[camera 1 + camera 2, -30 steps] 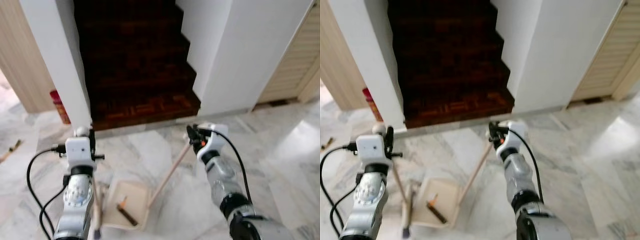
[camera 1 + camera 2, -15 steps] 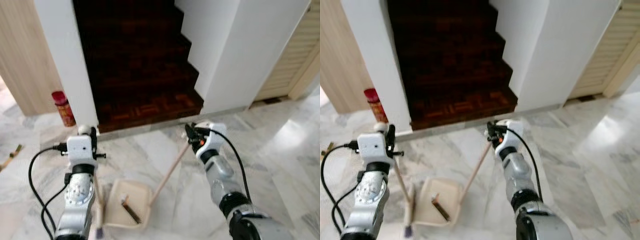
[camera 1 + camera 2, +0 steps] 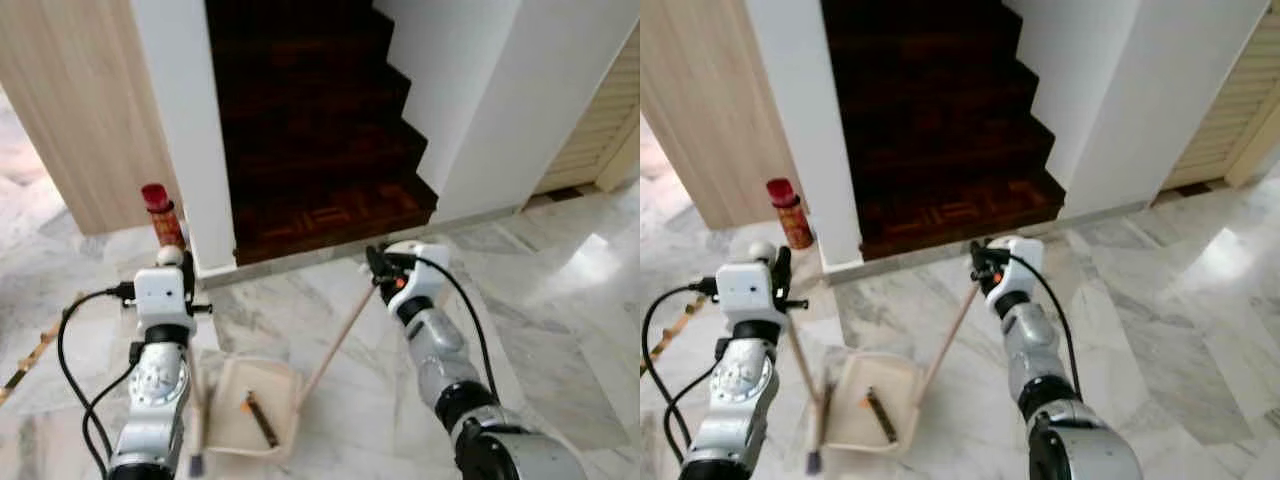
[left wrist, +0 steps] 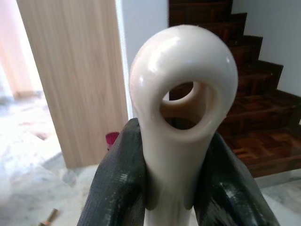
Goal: Sweep floor
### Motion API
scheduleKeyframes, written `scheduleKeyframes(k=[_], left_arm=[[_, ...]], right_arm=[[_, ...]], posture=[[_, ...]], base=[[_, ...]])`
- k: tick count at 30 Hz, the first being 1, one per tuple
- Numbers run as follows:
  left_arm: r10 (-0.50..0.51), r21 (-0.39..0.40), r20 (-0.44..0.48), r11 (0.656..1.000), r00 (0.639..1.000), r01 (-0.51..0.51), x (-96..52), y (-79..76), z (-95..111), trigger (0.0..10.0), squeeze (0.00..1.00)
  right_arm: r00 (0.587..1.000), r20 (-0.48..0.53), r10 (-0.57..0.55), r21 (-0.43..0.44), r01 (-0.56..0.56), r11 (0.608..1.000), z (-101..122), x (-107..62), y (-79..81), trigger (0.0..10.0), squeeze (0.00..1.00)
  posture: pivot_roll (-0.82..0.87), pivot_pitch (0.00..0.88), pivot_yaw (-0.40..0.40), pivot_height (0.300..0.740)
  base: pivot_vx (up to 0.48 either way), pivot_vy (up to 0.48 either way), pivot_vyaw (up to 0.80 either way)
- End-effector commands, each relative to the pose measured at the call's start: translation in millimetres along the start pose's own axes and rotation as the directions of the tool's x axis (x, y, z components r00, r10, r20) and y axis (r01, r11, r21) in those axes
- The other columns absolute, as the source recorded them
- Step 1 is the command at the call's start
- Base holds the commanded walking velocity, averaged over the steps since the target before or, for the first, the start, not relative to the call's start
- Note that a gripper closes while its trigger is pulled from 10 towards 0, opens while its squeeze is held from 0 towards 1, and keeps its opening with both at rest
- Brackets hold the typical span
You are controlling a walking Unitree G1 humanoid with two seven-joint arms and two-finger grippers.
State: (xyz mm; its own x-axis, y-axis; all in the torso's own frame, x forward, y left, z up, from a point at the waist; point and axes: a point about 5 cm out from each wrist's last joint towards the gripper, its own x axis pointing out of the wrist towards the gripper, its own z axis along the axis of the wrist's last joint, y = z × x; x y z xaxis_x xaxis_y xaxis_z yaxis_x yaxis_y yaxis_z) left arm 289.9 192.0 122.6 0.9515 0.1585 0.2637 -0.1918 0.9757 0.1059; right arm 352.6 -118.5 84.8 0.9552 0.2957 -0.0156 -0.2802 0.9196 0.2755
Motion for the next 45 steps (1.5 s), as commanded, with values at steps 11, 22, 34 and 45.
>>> scheduleKeyframes(k=[11, 22, 34, 45], left_arm=[[0.013, 0.003, 0.045, 1.000, 0.999, -0.013, 4.7, 3.6, 8.4, 10.0, 0.00], [0.019, 0.007, 0.049, 1.000, 0.999, -0.019, 4.1, 6.1, 9.0, 10.0, 0.00], [0.019, 0.004, 0.052, 1.000, 0.998, -0.020, 3.9, 5.2, 9.9, 10.0, 0.00], [0.029, 0.002, 0.055, 1.000, 0.998, -0.029, 4.1, 5.8, 10.4, 10.0, 0.00]], right_arm=[[0.998, 0.051, 0.035, 0.038, -0.037, 0.999, 8.4, 8.8, 15.9, 10.0, 0.00], [0.998, 0.044, 0.040, 0.051, -0.042, 0.998, 6.8, 9.2, 17.9, 10.0, 0.00], [0.998, 0.053, 0.037, 0.040, -0.039, 0.998, 7.3, 8.5, 17.3, 10.0, 0.00], [0.998, 0.050, 0.039, 0.055, -0.042, 0.998, 7.7, 10.3, 20.1, 10.0, 0.00]], posture=[[0.19, 0.000, -0.087, 0.740], [0.19, 0.000, -0.087, 0.740], [0.19, 0.000, -0.087, 0.740], [0.20, 0.000, -0.097, 0.740]], base=[[0.000, 0.480, 0.38], [0.000, 0.480, 0.00], [0.000, 0.480, 0.20], [0.000, 0.480, 0.38]])
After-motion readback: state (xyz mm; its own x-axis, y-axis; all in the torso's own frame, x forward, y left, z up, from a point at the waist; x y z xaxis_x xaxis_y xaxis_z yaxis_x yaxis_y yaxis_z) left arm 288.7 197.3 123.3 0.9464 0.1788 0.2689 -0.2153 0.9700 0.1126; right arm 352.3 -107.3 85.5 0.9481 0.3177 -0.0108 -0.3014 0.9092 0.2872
